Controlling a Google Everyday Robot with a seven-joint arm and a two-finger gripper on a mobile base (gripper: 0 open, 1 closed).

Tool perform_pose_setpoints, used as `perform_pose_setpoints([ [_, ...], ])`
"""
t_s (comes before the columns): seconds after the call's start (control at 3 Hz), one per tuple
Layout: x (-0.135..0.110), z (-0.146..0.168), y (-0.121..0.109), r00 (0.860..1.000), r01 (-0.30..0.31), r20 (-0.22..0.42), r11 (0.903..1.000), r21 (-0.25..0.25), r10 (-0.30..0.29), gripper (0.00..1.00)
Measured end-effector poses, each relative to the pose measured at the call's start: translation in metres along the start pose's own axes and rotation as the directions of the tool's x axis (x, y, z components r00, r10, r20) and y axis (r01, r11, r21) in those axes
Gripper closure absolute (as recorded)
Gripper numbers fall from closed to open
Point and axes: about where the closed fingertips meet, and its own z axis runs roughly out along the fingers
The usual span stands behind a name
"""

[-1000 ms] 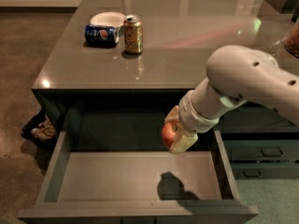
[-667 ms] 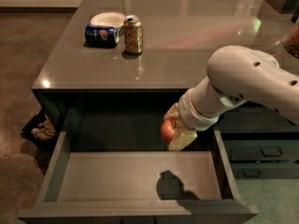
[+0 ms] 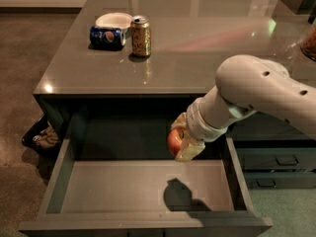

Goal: Place apple into top drawer

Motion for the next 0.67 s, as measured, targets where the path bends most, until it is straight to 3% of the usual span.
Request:
perform_pose_setpoints([
  [0.33, 0.0137, 0.0682, 0.0056, 1.000, -0.021, -0.006, 0.9991, -0.036, 0.021, 1.00],
  [0.67, 0.0141, 0.0740, 0.0089, 1.000, -0.030, 0.000, 0.9986, -0.043, 0.030, 1.00],
])
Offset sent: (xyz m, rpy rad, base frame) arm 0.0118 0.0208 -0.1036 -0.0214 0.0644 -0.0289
